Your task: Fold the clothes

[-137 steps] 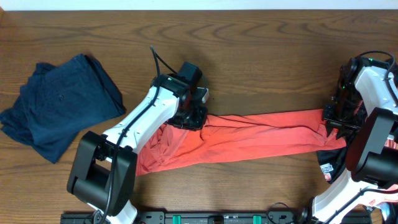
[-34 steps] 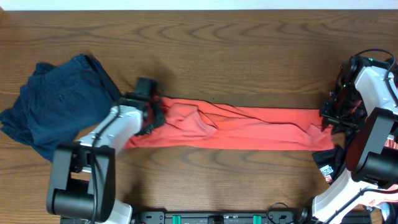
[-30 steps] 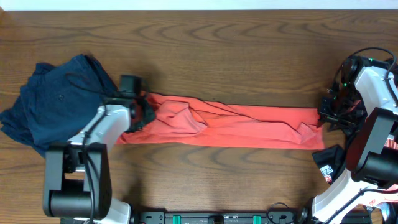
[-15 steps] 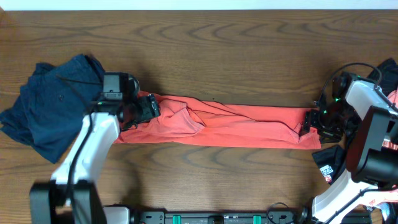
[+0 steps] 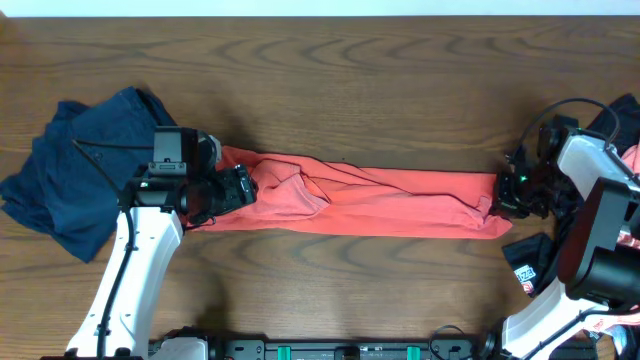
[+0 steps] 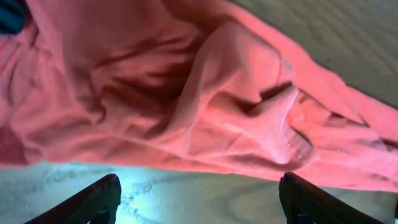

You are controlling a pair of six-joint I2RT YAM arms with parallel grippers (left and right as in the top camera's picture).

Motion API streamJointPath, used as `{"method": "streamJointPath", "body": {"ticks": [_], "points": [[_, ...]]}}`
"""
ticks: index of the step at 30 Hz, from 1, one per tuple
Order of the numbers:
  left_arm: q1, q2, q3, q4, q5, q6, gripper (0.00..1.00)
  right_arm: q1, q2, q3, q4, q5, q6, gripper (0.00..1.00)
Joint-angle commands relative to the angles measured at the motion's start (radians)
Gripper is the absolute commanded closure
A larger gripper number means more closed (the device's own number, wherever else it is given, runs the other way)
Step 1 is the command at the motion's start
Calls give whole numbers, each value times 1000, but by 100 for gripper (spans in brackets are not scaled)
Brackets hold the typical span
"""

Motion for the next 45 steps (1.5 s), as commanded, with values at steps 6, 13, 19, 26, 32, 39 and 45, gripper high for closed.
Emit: {"method": "streamJointPath", "body": {"ticks": [6,13,19,26,32,39,45], "points": [[2,-4,14,-55,9,17,18,-23,12,289,-199,119,7,99],[2,-1,5,-55,9,17,18,130,12,337,-311,78,-16,99],[2,0,3,-58,9,17,18,344,12,335,-314,68,42,99],[2,0,2,-66,9,18,18,555,13,335,-278,68,145,96],[2,0,2,-74,9,18,18,649,13,322,-228,59,188,91],[2,0,2,-84,9,25,18,705,13,321,-214,23,199,91],[2,0,2,-84,9,25,17,730,13,321,-171,-58,199,89]]}}
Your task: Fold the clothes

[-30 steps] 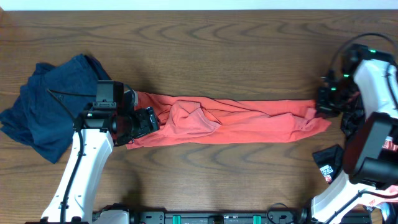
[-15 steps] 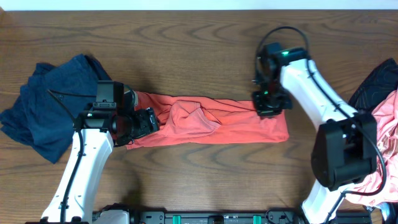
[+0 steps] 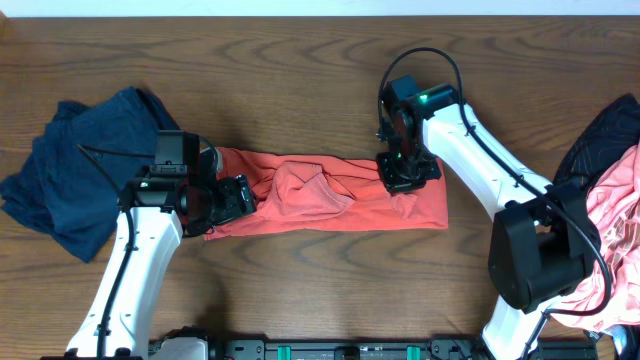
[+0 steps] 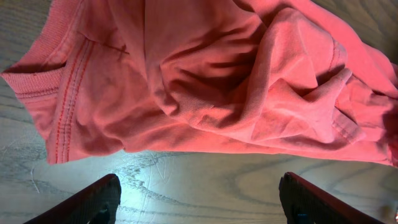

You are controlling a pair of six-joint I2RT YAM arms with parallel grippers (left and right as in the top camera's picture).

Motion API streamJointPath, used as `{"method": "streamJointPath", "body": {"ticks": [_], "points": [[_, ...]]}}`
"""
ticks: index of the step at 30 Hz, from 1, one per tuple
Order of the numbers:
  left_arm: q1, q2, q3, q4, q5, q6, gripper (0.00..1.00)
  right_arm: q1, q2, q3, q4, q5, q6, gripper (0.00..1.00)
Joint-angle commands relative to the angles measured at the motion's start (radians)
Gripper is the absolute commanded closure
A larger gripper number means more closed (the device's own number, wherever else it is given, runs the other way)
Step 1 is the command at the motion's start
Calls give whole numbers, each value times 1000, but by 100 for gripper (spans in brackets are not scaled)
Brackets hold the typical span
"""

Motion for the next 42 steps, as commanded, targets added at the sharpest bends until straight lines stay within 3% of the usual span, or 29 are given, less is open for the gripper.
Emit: {"method": "streamJointPath", "body": {"ticks": [1,7,8,10,11,18,23,31,34,37,42], "points": [[2,0,2,-3,6,14,18,26,0,-3,24,-79,15,89],[2,0,2,-3,6,14,17,58,0,-3,45,-90,13,84],[2,0,2,-3,6,14,17,65,0,-3,55,-91,10,78],[2,0,2,-3,6,14,17,77,0,-3,71,-95,10,54],[2,0,2,-3,6,14,17,84,0,-3,79,-98,8,50],[2,0,2,-4,6,14,17,105,0,-2,127,-79,-56,49],[2,0,2,-4,-3,14,17,87,-2,0,115,111,64,49],[2,0,2,-4,-20,13,17,88,-1,0,130,147,47,48],[2,0,2,-4,-20,13,17,100,-1,-1,166,146,48,57],[2,0,2,-6,-20,14,17,114,-1,-1,201,140,50,99],[2,0,2,-6,-20,14,17,144,-1,-1,280,5,-50,99]]}}
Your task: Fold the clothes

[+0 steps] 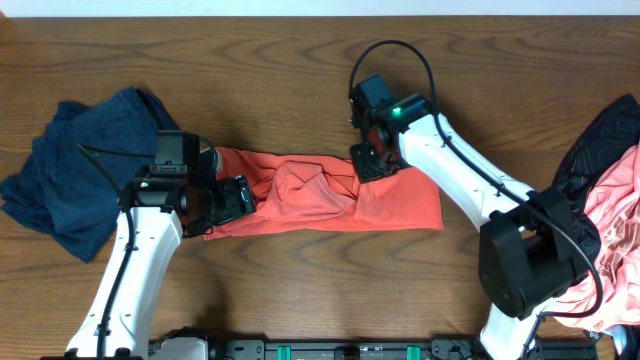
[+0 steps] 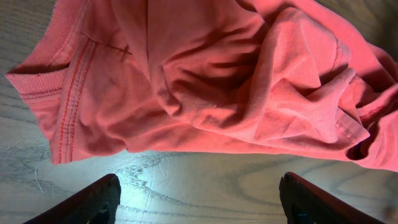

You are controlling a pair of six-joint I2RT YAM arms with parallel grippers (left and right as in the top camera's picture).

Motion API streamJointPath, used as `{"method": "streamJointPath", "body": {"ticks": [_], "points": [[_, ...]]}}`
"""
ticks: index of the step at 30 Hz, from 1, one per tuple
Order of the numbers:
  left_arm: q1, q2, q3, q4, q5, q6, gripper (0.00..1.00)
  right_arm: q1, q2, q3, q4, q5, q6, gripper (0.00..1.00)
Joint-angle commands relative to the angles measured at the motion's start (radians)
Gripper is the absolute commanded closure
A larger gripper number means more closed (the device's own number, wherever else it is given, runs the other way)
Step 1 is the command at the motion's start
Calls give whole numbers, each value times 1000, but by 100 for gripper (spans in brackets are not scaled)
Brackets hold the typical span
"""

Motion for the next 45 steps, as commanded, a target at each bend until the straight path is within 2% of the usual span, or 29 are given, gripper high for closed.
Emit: {"method": "streamJointPath", "body": {"ticks": [1,3,7,10,14,19,21,23,27,32,34,38,45], "points": [[2,0,2,-5,-13,10,17,37,-1,0,43,-136,-126,99],[2,0,2,-5,-13,10,17,62,-1,0,71,-191,-201,99],[2,0,2,-5,-13,10,17,97,-2,1,75,-155,-228,99],[2,0,2,-5,-13,10,17,98,-16,24,21,-134,-200,99],[2,0,2,-5,-13,10,16,78,-74,46,-38,-11,-121,99],[2,1,2,-5,-25,63,9,22,-147,46,-147,171,-8,99],[2,6,0,-5,-97,62,4,-15,-161,46,-195,198,11,96],[3,24,-1,0,-171,63,1,-58,-163,46,-239,196,13,88],[3,102,-2,37,-177,105,2,-138,-163,46,-306,159,13,83],[5,257,-1,144,-179,169,2,-196,-163,45,-340,133,13,83],[5,299,-1,199,-225,171,2,-203,-163,45,-351,133,12,83],[5,322,-1,293,-307,171,2,-203,-163,40,-357,133,8,83],[5,355,-2,326,-304,171,2,-203,-163,36,-346,133,9,83]]}}
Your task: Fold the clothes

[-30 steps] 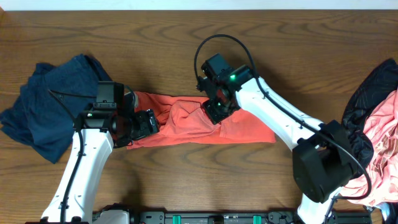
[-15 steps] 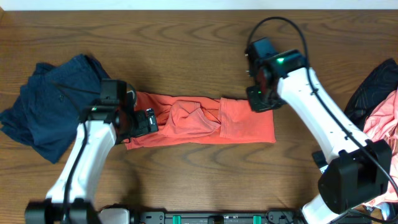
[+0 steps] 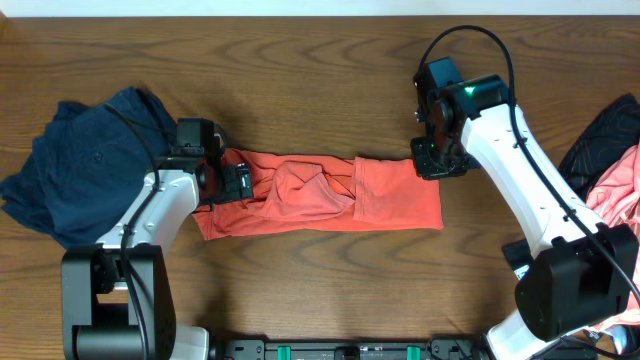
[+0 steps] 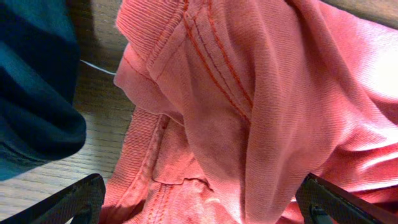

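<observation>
A coral-red garment (image 3: pixel 320 195) lies as a band across the middle of the wooden table (image 3: pixel 320 80), its right part folded over with the fold's edge near the centre. My left gripper (image 3: pixel 236 182) is at the garment's left end. In the left wrist view it (image 4: pixel 202 194) stands open, its fingers (image 4: pixel 84 194) wide apart over the ribbed collar and stitched seams of the garment (image 4: pixel 249 106). My right gripper (image 3: pixel 437 161) sits at the upper right corner of the folded band; whether its jaws are open or shut does not show.
A crumpled navy garment (image 3: pixel 80 170) lies at the left, touching the red one's end, and shows in the wrist view as navy cloth (image 4: pixel 31 81). A pile of dark and pink clothes (image 3: pixel 612 165) sits at the right edge.
My right gripper has moved from the middle of the garment to its upper right corner. My left gripper has moved from the front-left edge up onto the collar end. The right part lies folded over.
At first the garment was stretched long between my left gripper and my right gripper at the far right. Then the right gripper was at the middle with the right end, and the band was shorter. Now it is at the folded band's right corner, and the left is over the collar.
</observation>
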You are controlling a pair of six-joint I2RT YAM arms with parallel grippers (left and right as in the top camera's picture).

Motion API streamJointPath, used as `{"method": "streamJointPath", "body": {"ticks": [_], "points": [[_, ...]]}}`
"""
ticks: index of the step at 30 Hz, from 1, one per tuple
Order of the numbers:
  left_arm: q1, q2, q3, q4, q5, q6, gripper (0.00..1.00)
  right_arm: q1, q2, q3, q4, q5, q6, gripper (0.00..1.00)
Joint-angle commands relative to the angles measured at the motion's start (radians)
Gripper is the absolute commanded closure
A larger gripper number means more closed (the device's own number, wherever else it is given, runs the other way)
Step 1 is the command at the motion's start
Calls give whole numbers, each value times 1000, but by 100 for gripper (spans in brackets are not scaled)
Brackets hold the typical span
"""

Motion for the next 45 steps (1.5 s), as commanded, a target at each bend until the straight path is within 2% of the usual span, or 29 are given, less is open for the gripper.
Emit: {"method": "streamJointPath", "body": {"ticks": [1,4,9,12,16,17,18,22,28,34,38,45], "points": [[5,42,0,-1,-24,12,2,-3,-2,0,2,-2,11,82],[4,83,0,-8,3,12,0,-3,-2,0,2,-2,11,83],[3,135,0,-11,94,12,12,-3,-2,0,-5,-2,11,83],[3,142,0,-15,110,12,33,-3,-2,0,-5,-1,11,83],[3,139,0,-19,110,13,81,-11,-2,0,-10,48,39,83],[3,138,2,-18,109,12,91,-19,-2,0,-15,64,46,83],[3,137,7,-19,109,12,94,-28,-2,0,-20,71,46,83],[5,120,63,-70,96,11,94,-87,-2,0,-28,89,53,83],[4,82,251,-296,-2,1,94,-213,-2,0,-35,89,34,83],[-10,26,403,-473,13,-40,94,-323,-2,0,-44,89,-16,82],[-91,-35,428,-510,62,-59,94,-375,-2,0,-44,88,-20,81],[-373,-73,428,-446,61,-149,94,-389,-2,0,-50,85,-39,81]]}}
